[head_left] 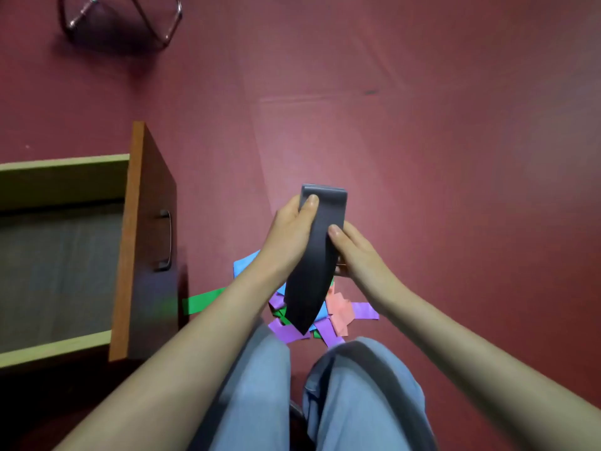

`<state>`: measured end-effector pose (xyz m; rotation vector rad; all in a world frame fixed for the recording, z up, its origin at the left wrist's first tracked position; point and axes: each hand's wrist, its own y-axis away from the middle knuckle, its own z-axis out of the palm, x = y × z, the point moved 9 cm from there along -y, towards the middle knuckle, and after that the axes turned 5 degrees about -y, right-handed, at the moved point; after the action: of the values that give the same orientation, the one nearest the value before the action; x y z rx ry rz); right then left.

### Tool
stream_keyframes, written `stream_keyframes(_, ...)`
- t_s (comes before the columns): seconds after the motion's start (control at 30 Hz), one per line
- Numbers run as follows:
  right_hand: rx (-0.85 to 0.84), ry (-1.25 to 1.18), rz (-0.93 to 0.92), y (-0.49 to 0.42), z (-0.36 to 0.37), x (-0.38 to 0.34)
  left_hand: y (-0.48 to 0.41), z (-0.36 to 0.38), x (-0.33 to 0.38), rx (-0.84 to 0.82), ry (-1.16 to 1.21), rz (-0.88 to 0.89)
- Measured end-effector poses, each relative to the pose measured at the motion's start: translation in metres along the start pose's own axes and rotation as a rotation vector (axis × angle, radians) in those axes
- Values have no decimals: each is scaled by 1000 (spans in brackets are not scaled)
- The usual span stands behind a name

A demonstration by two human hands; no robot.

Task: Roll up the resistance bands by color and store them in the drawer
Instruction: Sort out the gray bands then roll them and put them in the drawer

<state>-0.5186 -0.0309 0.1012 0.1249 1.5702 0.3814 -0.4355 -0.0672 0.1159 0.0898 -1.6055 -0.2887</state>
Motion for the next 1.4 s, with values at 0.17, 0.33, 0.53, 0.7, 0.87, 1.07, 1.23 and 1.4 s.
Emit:
stream_keyframes(0.17,44,-9,-127,64,12,-55,62,0,56,-25,72,107)
stream_keyframes(0.33,123,119,-214,144,14,-97,133,18,104,-113,71,224)
stream_keyframes(0.53,278,131,-329,223,11,-118,193,38,136,-228,106,336)
stream_keyframes(0.7,201,72,-383,240,34,-130,218,22,143,-214,172,335)
stream_keyframes(0.87,152,85,-394,229,49,-126,220,1,129,-140,152,329)
stream_keyframes(1.07,188,3,-474,214,42,-129,212,-10,118,-160,142,341)
stream_keyframes(1.23,182,-91,-518,202,29,-127,208,-18,68,-220,39,159)
stream_keyframes(1.4,169,52,-564,196,35,-115,214,-13,59,-253,35,162)
